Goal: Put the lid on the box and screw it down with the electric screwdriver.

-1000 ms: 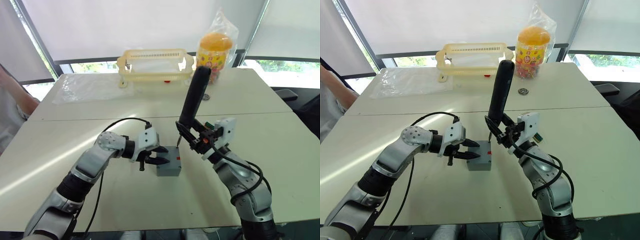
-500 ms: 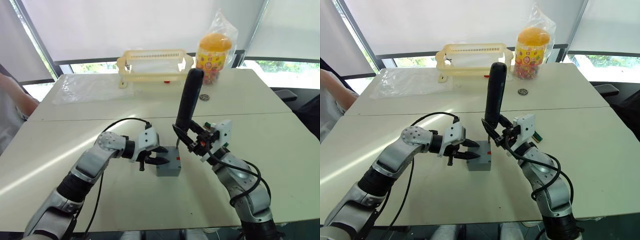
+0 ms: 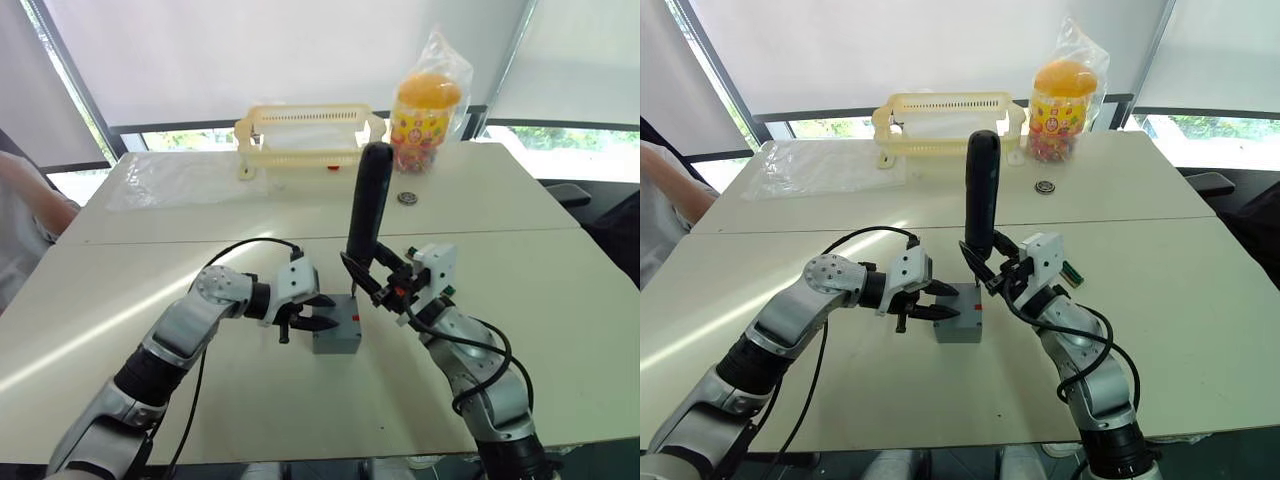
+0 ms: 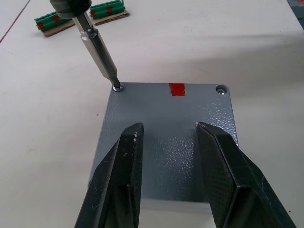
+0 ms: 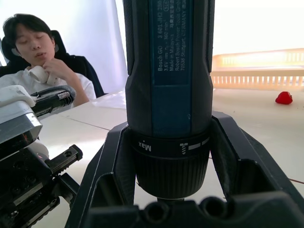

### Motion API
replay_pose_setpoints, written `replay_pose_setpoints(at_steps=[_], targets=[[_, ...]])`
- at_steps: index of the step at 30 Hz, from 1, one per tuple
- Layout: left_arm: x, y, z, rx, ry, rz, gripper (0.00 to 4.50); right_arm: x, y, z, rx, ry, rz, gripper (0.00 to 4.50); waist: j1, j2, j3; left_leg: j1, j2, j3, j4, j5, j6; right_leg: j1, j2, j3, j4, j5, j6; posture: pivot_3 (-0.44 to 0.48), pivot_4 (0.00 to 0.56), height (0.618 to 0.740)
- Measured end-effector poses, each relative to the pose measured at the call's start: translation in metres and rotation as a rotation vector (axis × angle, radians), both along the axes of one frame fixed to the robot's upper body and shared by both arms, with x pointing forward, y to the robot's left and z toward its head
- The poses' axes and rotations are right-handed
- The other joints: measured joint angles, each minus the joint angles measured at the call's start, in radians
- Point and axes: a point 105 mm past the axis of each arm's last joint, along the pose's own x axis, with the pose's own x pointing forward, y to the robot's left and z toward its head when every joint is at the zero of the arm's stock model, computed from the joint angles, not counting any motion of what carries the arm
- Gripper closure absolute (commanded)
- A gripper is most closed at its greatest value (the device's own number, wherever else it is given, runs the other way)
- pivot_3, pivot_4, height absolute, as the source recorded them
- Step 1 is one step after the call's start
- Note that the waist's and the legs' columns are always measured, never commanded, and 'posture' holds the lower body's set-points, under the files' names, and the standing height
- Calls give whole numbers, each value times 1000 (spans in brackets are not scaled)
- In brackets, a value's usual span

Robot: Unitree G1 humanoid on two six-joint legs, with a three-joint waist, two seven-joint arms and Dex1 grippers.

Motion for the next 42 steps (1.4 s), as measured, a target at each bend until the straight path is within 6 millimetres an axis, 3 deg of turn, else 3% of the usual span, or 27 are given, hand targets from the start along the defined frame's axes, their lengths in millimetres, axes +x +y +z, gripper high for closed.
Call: replay_pose_setpoints(at_steps=[42], targets=[[0, 4, -3, 20, 8, 3, 2748, 0, 2, -14, -25, -52, 30, 2702, 0, -7, -12, 1, 1, -1, -1, 0, 0, 1, 0, -1, -1, -3, -5, 0, 150, 740]])
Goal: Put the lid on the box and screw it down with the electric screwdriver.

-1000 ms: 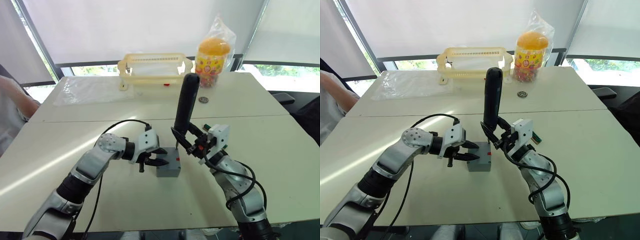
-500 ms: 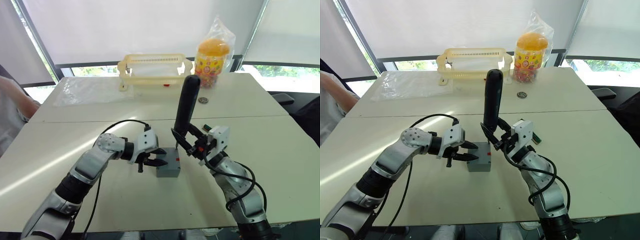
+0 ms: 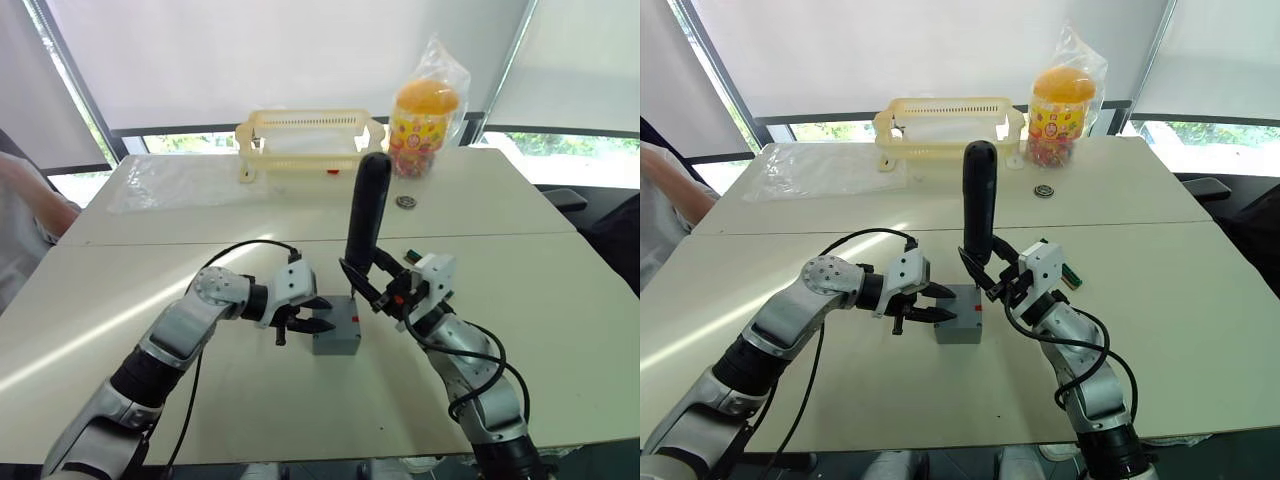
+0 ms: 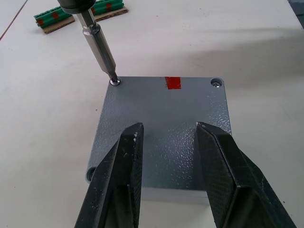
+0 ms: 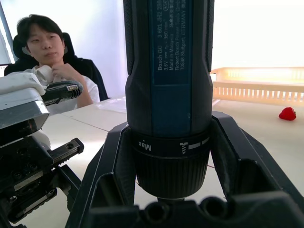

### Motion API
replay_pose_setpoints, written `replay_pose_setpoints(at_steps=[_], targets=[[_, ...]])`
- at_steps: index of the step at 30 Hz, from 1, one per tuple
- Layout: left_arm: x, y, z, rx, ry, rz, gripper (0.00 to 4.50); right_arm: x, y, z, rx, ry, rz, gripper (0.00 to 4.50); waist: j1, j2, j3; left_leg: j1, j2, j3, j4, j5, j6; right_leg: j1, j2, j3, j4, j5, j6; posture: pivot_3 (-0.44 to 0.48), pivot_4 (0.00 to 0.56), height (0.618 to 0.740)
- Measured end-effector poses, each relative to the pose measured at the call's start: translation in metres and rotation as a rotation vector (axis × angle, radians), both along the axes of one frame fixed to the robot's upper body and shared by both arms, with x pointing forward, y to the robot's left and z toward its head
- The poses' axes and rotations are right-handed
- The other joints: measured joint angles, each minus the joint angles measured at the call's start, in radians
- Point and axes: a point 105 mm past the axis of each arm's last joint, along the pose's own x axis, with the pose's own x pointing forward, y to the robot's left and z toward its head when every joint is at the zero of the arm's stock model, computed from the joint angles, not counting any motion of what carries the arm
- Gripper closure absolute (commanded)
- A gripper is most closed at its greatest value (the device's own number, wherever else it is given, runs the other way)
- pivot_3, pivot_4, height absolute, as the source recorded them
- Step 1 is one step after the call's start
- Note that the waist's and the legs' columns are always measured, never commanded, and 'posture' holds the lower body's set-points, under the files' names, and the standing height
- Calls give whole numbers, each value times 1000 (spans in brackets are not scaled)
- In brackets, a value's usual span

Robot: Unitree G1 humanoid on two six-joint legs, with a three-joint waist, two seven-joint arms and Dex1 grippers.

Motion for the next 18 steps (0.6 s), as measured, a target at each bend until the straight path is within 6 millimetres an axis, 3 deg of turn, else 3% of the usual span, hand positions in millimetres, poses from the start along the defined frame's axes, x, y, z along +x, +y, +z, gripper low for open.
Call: replay_pose_setpoints(at_steps=[18], targets=[[-2, 1, -1, 10, 7, 1, 2748, 2, -2, -3, -24, -34, -9, 2702, 4, -3, -5, 0, 1, -1, 0, 0, 0, 1, 0, -1, -1, -1, -2, 0, 150, 740]])
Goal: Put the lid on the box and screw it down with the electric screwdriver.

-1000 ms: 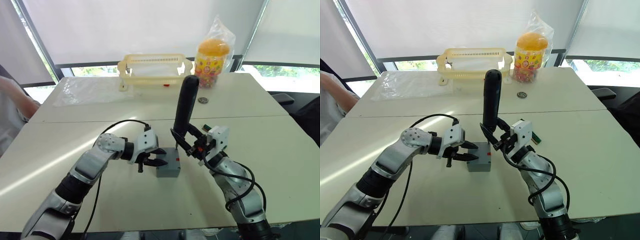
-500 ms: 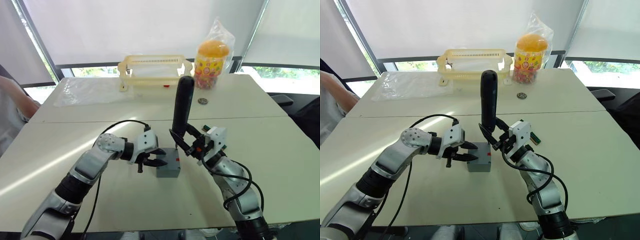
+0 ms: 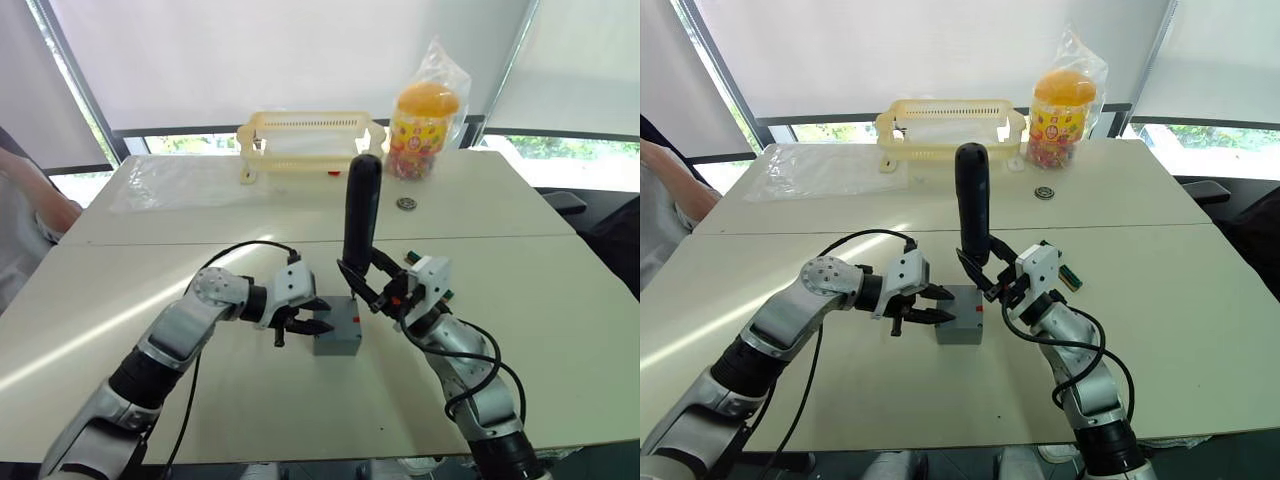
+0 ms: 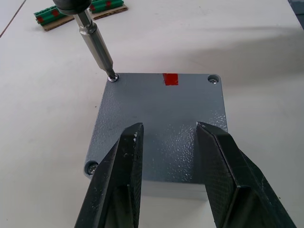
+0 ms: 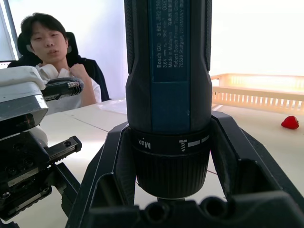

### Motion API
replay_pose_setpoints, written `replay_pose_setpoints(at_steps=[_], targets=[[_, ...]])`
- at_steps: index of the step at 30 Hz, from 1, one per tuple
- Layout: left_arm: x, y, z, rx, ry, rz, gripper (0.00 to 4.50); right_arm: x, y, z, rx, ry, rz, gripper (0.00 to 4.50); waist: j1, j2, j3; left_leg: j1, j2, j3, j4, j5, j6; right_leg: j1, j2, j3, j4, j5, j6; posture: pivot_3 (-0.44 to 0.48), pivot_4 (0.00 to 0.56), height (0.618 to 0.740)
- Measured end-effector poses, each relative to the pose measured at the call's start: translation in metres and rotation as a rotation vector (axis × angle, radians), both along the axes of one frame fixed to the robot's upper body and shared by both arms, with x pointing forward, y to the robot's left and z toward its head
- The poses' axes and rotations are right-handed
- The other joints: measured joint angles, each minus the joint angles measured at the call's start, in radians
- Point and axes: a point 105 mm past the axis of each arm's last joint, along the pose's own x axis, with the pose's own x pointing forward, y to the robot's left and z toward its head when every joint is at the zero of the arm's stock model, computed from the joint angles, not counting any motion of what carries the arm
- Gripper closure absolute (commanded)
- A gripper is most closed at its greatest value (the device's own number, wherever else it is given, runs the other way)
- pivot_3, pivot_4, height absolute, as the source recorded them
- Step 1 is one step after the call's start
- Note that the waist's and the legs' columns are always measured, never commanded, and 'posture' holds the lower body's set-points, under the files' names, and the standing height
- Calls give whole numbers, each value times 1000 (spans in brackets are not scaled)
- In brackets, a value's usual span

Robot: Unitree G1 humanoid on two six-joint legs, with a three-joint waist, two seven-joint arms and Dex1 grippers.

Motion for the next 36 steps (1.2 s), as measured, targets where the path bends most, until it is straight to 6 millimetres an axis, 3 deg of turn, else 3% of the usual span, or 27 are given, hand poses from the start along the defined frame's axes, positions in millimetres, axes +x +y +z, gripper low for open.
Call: replay_pose_setpoints(at_steps=[36], targets=[[-1, -1, -3, 13, -11, -12, 2748, -1, -3, -6, 15, 25, -21, 2702, 1, 1, -10, 0, 4, -1, -3, 0, 0, 3, 0, -1, -10, -2, -3, 0, 150, 740]])
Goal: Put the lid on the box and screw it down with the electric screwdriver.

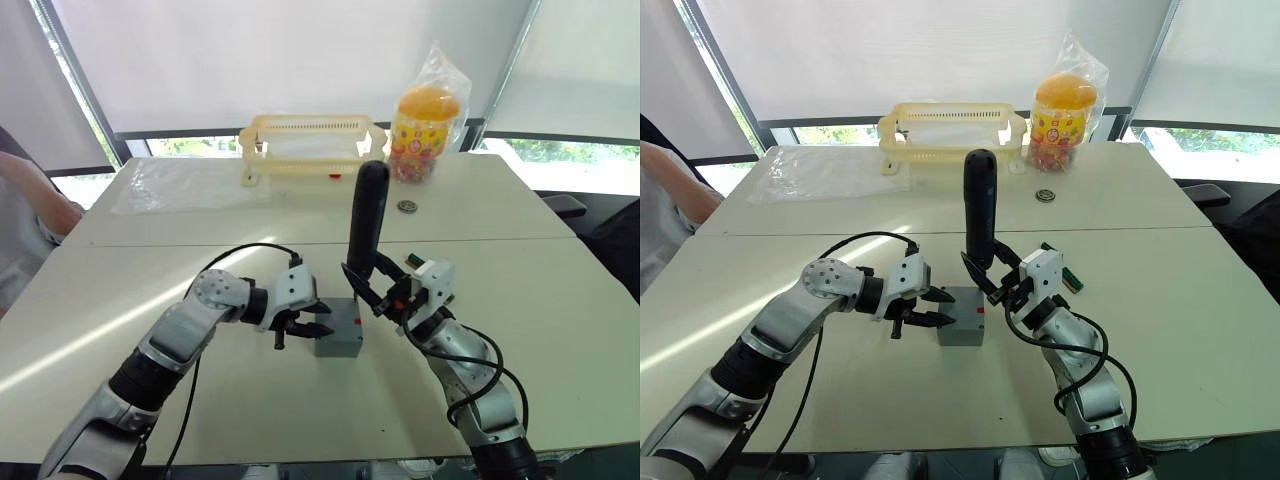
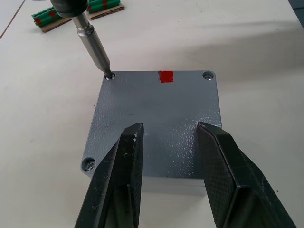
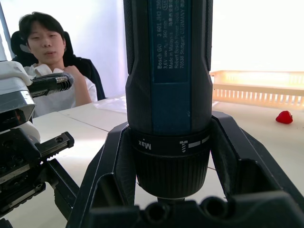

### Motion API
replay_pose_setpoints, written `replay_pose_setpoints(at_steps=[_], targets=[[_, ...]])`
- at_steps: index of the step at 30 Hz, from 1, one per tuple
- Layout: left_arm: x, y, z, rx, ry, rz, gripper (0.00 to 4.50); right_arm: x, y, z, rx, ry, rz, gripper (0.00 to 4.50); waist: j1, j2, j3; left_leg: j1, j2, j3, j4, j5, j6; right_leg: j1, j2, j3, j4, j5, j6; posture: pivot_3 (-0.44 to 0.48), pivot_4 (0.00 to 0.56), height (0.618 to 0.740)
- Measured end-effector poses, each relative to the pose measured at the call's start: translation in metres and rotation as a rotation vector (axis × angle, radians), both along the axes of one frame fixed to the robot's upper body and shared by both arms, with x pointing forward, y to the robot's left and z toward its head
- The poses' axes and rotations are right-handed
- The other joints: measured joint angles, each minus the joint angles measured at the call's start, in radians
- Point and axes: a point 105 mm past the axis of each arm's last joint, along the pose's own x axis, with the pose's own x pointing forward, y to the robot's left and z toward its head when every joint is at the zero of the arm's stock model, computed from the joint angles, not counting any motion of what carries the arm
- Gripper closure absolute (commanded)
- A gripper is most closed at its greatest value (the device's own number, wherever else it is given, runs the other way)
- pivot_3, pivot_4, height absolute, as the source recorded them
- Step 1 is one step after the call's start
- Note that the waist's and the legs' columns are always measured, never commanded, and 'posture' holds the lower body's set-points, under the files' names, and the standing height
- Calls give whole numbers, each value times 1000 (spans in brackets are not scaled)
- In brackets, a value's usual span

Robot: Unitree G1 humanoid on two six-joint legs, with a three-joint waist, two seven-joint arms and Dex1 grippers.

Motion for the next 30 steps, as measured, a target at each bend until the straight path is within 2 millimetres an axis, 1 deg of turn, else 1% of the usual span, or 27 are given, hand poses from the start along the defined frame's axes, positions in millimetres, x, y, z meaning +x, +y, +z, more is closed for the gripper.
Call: replay_pose_setpoints(at_steps=[7, 10, 13, 14, 16, 17, 19, 21, 23, 25, 30], targets=[[1, -2, 0, -5, 1, -2, 2748, 2, -1, 2, 1, 0, -10, 2702, 1, 0, 0, -1, 0, 0, 0, 0, 0, 0, 0, 0, -1, 0, 0, 0, 150, 740], [2, -2, 1, -3, 0, -8, 2748, 3, -1, 9, 7, 8, -14, 2702, 1, 1, 1, -2, 0, 0, 0, 0, 0, -1, 0, 0, -1, 0, 0, 0, 150, 740], [1, -2, 2, 0, -4, -21, 2748, 5, -3, 19, 27, 52, -24, 2702, 2, 5, 6, -4, 0, 0, 0, 0, 0, -4, -1, 0, -1, 1, -1, 0, 150, 740], [1, -2, 3, 1, -9, -28, 2748, 6, -3, 27, 33, 57, -31, 2702, 2, 7, 8, -5, -1, -1, 0, 0, 0, -5, -1, 0, -1, 1, -1, 0, 150, 740], [0, -2, 4, 2, -11, -37, 2748, 7, -8, 50, 60, 31, -51, 2702, 1, 9, 11, -8, -1, 0, 0, 0, 0, -8, -1, 0, -1, 1, -1, 0, 150, 740], [0, -2, 4, 2, -11, -41, 2748, 6, -9, 65, 81, 7, -57, 2702, 1, 9, 11, -9, -1, 0, 0, 0, 0, -9, -1, 0, -1, 1, -1, 0, 150, 740], [-1, -2, 4, 2, -10, -45, 2748, -2, -10, 97, 126, -61, -45, 2702, 0, 9, 11, -11, -3, 0, -2, 0, 0, -10, 0, -1, -1, 2, 1, 0, 150, 740], [-1, -2, 4, 1, -10, -44, 2748, -8, -9, 115, 158, -88, -26, 2702, 0, 9, 11, -10, -3, -1, -4, 0, 0, -11, 0, -2, -1, 3, 2, 0, 150, 740], [-1, -1, 4, -4, -10, -40, 2748, -9, -9, 125, 197, -72, -9, 2702, -1, 9, 11, -10, -3, -1, -4, 0, 0, -11, 0, -2, -1, 2, 2, 0, 150, 740], [-1, -1, 5, -10, -9, -35, 2748, -6, -15, 127, 230, -35, -21, 2702, -1, 9, 11, -10, -3, -1, -4, 0, 0, -10, 0, -2, -1, 1, 0, 0, 150, 740], [-1, 1, 5, -43, 17, -7, 2748, 12, -36, 110, 317, 153, -75, 2702, -1, 9, 13, -10, -3, 0, -4, 0, 0, -11, 0, -2, -1, 1, 0, 0, 150, 740]])
